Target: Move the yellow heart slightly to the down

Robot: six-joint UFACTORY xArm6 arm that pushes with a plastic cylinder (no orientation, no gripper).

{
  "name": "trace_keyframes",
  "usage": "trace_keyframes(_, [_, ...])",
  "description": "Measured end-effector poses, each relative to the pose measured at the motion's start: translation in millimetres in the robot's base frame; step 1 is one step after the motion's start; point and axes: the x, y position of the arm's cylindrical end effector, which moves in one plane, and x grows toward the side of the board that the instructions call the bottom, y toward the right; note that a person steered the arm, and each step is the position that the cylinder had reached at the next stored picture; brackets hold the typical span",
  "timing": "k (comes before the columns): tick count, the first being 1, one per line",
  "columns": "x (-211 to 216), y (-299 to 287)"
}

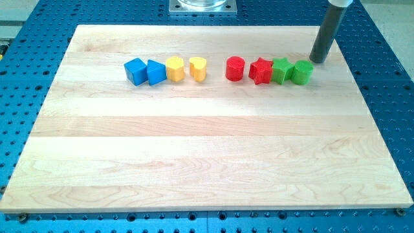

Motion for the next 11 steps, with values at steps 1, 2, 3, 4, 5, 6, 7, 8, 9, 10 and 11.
trace_keyframes(1, [-27,-21])
trace_keyframes(2, [-58,-49])
trace_keyframes(3, [-76,-77])
trace_keyframes(4, [-76,-122])
trace_keyframes(5, [-75,-164])
trace_keyframes(6, [-65,-202])
trace_keyframes(7, [-59,-234])
trace_keyframes(8, [-25,-249])
trace_keyframes(9, [-22,-226])
trace_keyframes(10, [-17,-225])
trace_keyframes(11, [12,-235])
